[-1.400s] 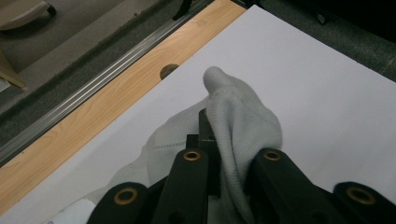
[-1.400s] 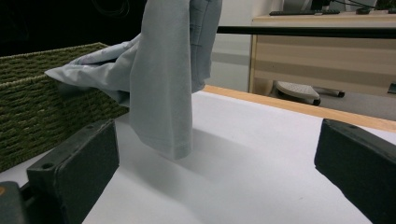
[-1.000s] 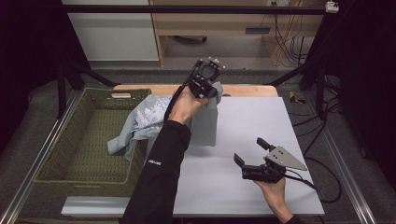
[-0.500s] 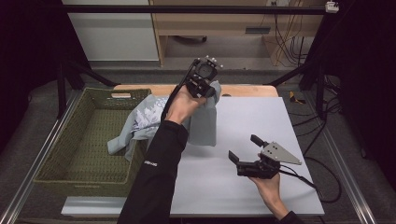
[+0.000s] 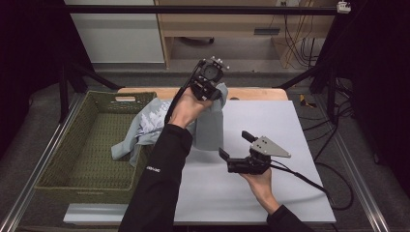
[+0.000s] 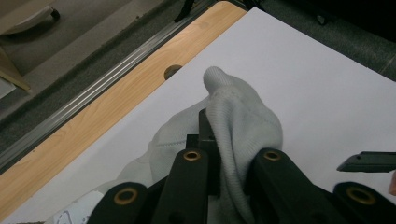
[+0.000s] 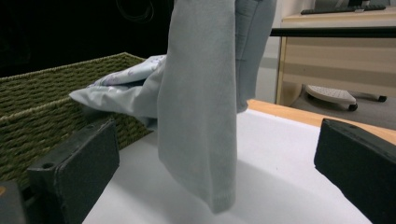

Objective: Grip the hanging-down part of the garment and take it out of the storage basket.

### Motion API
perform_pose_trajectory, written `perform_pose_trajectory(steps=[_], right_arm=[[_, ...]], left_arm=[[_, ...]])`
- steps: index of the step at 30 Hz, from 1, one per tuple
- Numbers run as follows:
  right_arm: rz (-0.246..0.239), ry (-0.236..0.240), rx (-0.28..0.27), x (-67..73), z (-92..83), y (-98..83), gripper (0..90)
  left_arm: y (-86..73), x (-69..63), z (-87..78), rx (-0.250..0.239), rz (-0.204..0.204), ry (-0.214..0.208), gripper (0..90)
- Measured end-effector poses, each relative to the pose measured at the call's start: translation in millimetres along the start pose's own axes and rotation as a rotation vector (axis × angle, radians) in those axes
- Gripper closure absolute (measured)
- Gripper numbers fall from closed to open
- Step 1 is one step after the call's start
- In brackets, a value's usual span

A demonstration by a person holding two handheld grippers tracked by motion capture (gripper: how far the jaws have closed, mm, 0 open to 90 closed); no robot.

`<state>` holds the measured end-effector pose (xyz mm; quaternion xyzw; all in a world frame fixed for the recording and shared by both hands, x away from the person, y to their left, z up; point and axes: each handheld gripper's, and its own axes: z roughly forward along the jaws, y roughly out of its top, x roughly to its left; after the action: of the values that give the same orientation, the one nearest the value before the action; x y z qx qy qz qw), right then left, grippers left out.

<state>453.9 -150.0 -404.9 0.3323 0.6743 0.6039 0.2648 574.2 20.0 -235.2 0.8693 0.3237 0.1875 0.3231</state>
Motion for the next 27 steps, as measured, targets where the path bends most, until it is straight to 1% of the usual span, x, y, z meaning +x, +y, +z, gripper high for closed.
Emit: perform_pose_trajectory(steps=[1, 2, 3, 4, 5, 6, 7, 8, 11, 12, 13, 15, 16, 21, 23, 26, 27], right_arm=[[0.013, -0.006, 0.001, 1.3, 3.2, 1.4, 0.3], [0.005, -0.014, 0.003, 1.4, 6.4, 2.3, 0.3], [0.018, -0.013, -0.004, 2.8, 9.7, 3.6, 0.3], [0.009, -0.010, -0.003, 2.6, 11.9, 4.7, 0.3], [0.009, -0.010, -0.003, 2.6, 11.9, 4.7, 0.3], [0.004, -0.022, 0.003, 2.9, 17.2, 6.3, 0.3], [0.013, -0.020, 0.004, 3.5, 19.8, 7.1, 0.3], [0.001, -0.025, 0.006, 2.7, 22.3, 7.2, 0.2], [0.007, -0.023, 0.008, 3.4, 27.4, 8.0, 0.3], [-0.001, -0.024, 0.013, 2.9, 30.1, 7.9, 0.2], [0.012, -0.021, 0.012, 2.6, 35.1, 7.6, 0.3], [-0.011, -0.027, 0.023, 1.1, 40.2, 7.0, 0.3], [-0.006, -0.030, 0.026, 1.6, 42.5, 7.1, 0.3], [0.000, -0.018, 0.039, 1.7, 55.2, 8.2, 0.3], [0.001, -0.011, 0.036, 1.9, 60.4, 9.2, 0.3], [-0.010, -0.013, 0.030, 2.7, 67.3, 10.8, 0.3], [-0.004, -0.010, 0.027, 3.7, 69.8, 11.3, 0.4]], left_arm=[[-0.1, 0.3, -0.1, 0.001, 0.000, 0.000, 85.4], [0.1, 0.1, -0.2, 0.000, -0.001, 0.000, 85.4], [0.1, 0.1, -0.2, 0.000, -0.001, 0.000, 85.4], [0.2, -0.2, 0.2, 0.002, 0.000, 0.001, 85.4], [0.2, -0.2, 0.2, 0.002, 0.000, 0.001, 85.4], [0.2, -0.2, 0.4, 0.003, 0.000, 0.001, 85.4], [0.2, -0.1, 0.7, 0.003, 0.000, 0.001, 85.4], [0.1, 0.0, 1.0, 0.004, 0.001, 0.001, 85.4], [0.1, 0.2, 0.8, 0.004, 0.004, -0.001, 85.4], [0.0, 0.3, 0.7, 0.004, 0.004, 0.000, 85.4], [-0.1, 0.6, 0.4, 0.005, 0.005, -0.002, 85.4], [-0.5, 1.0, 0.2, 0.005, 0.006, -0.002, 85.4], [-0.8, 1.2, 0.1, 0.004, 0.006, -0.001, 85.4], [-0.8, 1.1, -0.1, 0.001, 0.003, -0.002, 85.4], [-0.9, 0.5, 0.2, 0.005, 0.005, -0.002, 85.4], [-1.6, 0.1, 0.7, 0.009, 0.009, -0.004, 85.4], [-1.9, 0.4, 0.7, 0.010, 0.010, -0.003, 85.4]])
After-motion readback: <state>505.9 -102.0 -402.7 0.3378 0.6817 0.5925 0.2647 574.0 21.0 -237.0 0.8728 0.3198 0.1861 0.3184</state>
